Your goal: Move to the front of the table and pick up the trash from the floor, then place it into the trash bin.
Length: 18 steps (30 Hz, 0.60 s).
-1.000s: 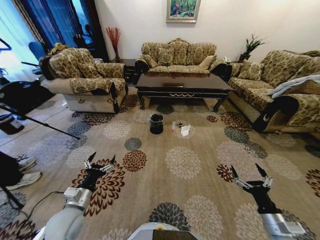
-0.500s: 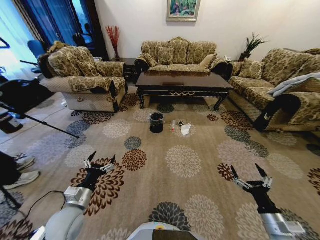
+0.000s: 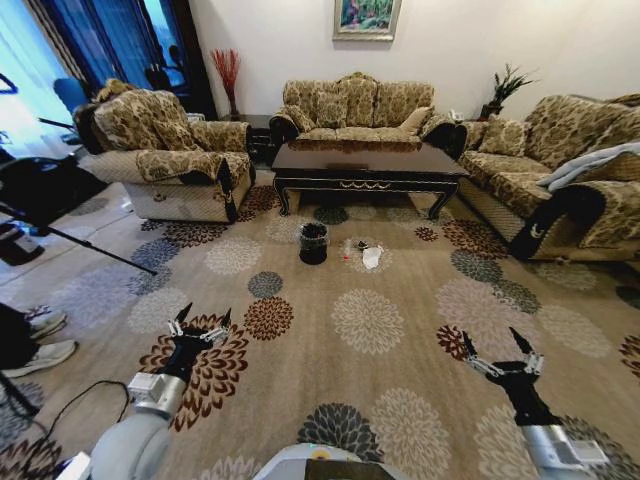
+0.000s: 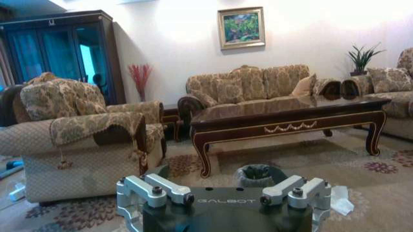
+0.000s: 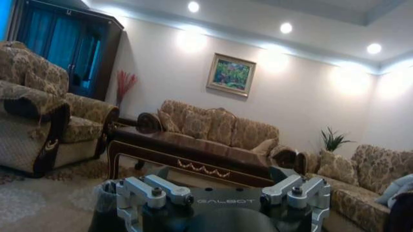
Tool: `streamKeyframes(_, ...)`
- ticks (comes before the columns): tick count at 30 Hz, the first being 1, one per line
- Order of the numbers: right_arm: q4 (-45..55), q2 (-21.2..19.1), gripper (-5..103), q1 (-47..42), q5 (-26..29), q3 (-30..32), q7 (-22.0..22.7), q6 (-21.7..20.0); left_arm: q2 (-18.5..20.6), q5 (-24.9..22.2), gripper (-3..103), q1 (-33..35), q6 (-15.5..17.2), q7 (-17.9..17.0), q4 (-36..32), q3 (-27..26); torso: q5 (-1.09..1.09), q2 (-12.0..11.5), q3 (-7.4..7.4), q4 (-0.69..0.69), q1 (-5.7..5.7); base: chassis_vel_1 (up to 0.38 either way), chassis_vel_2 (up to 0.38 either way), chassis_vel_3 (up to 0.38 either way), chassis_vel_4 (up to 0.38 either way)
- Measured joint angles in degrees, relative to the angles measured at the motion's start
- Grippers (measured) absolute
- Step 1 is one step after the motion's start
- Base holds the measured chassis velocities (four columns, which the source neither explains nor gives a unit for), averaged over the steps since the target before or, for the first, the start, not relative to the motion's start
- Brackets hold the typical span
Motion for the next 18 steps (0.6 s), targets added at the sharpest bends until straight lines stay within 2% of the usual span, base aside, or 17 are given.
streamKeyframes(18, -0.6, 0.1, 100, 0.0, -0.3, -0.2, -0.1, 0.4, -0.2, 0.0, 100, 0.0, -0.1, 0.0, 0.4, 0.1, 0.00, -4.6, -2.61, 0.00, -2.01, 0.000, 0.000, 0.000, 0.000)
